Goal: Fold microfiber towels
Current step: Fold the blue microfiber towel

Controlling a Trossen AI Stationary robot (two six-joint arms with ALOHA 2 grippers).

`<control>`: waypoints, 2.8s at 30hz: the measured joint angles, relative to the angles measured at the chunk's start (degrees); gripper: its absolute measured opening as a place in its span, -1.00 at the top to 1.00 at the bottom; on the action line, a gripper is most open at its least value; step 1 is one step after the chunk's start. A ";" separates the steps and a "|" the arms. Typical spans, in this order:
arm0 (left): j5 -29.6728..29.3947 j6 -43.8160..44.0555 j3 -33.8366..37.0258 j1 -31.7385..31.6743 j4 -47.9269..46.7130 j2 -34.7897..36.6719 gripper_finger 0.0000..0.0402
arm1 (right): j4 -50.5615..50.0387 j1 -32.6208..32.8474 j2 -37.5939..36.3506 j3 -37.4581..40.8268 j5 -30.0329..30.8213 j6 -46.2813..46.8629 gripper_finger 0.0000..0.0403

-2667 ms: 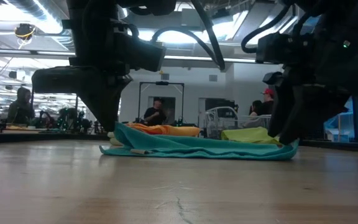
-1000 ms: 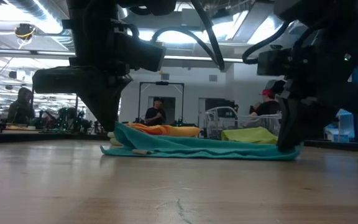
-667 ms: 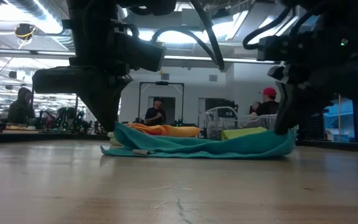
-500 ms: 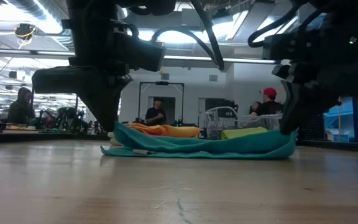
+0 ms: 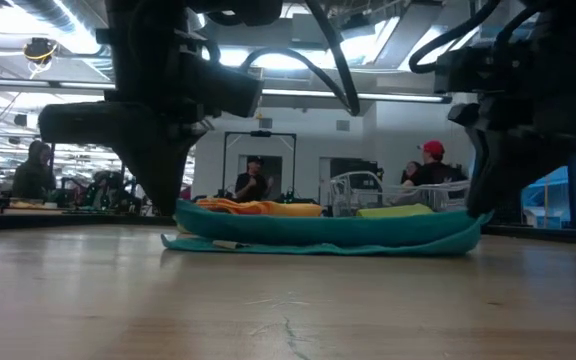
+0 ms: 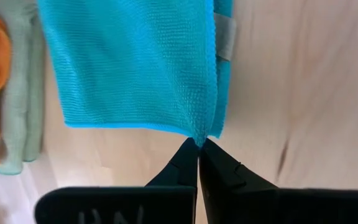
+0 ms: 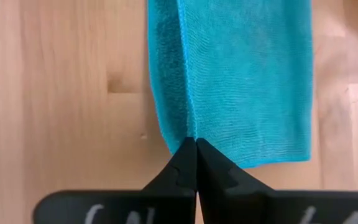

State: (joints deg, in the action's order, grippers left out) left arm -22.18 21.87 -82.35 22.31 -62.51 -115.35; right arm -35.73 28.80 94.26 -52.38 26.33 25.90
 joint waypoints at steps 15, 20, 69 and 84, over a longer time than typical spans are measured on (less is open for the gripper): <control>4.08 0.48 0.00 0.11 2.26 0.00 0.97 | 0.17 0.00 0.00 0.00 -3.98 2.09 0.86; 6.80 1.84 0.00 -0.27 2.22 0.00 0.78 | 0.22 0.00 0.00 0.00 -4.03 2.48 0.72; 8.01 32.61 -10.34 12.27 -17.40 -0.09 0.36 | 12.54 -7.85 0.46 4.33 -4.92 0.90 0.66; 7.13 45.98 -10.34 19.76 -17.80 -0.04 0.36 | 45.05 -1.69 7.87 4.28 -13.97 11.39 0.66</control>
State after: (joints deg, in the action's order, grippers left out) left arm -15.05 67.86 -92.68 42.07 -80.31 -115.39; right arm 9.32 27.11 102.13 -48.10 12.36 37.30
